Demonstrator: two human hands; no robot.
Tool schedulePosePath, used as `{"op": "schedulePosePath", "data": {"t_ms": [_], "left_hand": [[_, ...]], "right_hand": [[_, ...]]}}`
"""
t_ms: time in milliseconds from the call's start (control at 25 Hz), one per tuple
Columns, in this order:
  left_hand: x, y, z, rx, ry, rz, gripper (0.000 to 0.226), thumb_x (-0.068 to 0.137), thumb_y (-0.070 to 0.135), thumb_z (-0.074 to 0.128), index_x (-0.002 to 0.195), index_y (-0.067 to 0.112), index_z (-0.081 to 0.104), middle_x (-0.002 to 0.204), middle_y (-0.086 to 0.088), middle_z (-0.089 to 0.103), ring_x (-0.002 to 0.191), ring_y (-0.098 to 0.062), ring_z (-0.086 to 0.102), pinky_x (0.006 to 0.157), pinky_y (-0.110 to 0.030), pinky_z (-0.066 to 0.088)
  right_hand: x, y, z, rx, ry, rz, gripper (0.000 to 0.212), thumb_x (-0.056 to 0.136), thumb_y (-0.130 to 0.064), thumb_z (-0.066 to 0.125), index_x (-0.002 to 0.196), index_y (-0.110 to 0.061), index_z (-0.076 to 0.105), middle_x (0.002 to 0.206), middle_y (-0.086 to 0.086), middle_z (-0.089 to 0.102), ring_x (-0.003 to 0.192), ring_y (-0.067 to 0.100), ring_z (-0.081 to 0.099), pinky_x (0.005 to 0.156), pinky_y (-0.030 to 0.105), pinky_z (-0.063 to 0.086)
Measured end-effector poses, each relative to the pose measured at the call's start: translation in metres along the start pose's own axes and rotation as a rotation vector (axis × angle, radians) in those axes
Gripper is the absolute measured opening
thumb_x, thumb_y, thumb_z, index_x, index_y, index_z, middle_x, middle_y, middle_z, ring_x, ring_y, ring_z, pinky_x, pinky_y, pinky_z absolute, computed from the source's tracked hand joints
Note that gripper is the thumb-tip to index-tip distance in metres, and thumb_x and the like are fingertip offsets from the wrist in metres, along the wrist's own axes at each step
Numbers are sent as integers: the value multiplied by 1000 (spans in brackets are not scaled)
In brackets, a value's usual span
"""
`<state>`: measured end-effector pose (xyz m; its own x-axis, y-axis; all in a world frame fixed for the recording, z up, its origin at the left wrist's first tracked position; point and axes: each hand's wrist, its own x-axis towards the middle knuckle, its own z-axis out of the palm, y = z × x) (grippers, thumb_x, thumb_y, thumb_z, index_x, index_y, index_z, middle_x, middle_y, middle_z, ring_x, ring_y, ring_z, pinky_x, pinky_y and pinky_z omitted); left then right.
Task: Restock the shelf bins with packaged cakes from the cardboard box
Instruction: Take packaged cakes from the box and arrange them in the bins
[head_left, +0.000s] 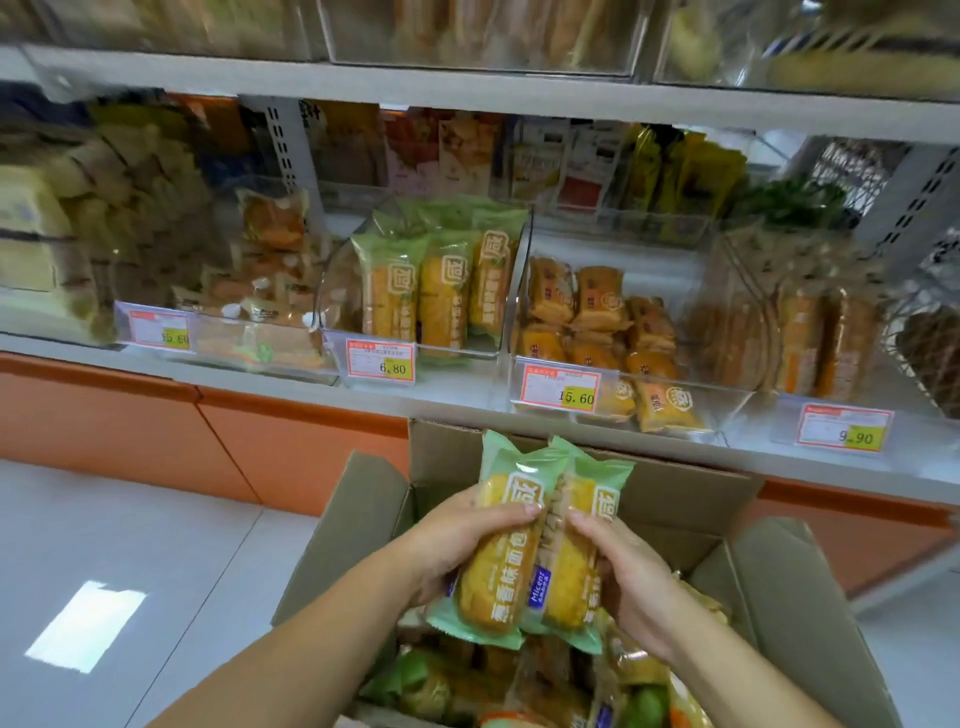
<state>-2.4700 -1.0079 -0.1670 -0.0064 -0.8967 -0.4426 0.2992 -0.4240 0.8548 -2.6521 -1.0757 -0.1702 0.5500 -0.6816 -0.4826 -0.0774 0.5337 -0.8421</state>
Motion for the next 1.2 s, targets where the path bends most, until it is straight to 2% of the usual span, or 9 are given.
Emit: {"op": "schedulePosePath", "data": {"t_ms": [160,320,480,640,720,800,880,1040,1200], "left_hand": [[-25,72,-18,112,-6,126,25,85,21,69,110,16,67,98,-6,76,88,-20,72,78,-33,57],[-45,146,-44,165,51,339,39,77,27,74,114,16,66,106,-12,74,93,-25,72,79,-38,58],[-48,198,-73,188,262,603,49,73,30,82,116,18,63,109,-11,73,96,-23,72,84,-43,59],[-31,216,-115,182,535,779,67,61,48,86,118,39,53,108,11,71,99,-13,70,83,-40,58],[-18,209,-131,354,563,786,81,61,54,86,129,41,45,113,17,67,103,-7,67,89,-41,57],[-9,202,-136,608,578,738,91,65,52,84,138,43,31,114,23,61,99,1,63,93,-34,54],[-2,201,-136,866,646,727,103,67,51,83,144,43,16,119,14,58,102,-7,60,93,-30,49],[5,206,-143,1115,778,686,104,65,58,81,144,42,15,132,-2,49,122,-25,43,105,-45,38],[13,207,-147,1334,842,555,85,68,70,69,140,42,33,140,-3,37,133,-25,27,108,-46,31]], "right_hand": [[-21,-67,35,-198,12,-213,82,44,-55,87,116,-25,63,104,-4,75,94,14,72,87,40,52],[-18,-146,80,-322,-38,-367,65,58,-51,74,117,-30,58,105,-10,73,95,12,70,85,37,52],[20,-208,121,-313,47,-531,53,74,-33,78,119,-26,51,102,-6,71,73,3,69,60,25,49],[54,-240,141,-461,256,-699,66,69,-34,84,123,-22,47,113,-7,65,101,12,63,85,32,52],[67,-239,144,-661,289,-709,65,65,-35,86,116,-26,46,108,-11,62,100,9,60,84,27,49],[82,-231,148,-851,236,-658,59,65,-31,87,108,-32,47,96,-19,59,89,0,59,70,15,44],[97,-222,150,-1009,230,-632,69,63,-32,88,115,-33,43,97,-18,58,89,4,61,64,12,43],[113,-218,156,-1275,232,-601,97,64,-39,87,139,-39,26,129,-2,55,108,18,59,86,28,51],[116,-224,156,-1735,407,-542,89,62,-63,77,136,-26,45,137,5,44,122,25,45,95,36,45]]}}
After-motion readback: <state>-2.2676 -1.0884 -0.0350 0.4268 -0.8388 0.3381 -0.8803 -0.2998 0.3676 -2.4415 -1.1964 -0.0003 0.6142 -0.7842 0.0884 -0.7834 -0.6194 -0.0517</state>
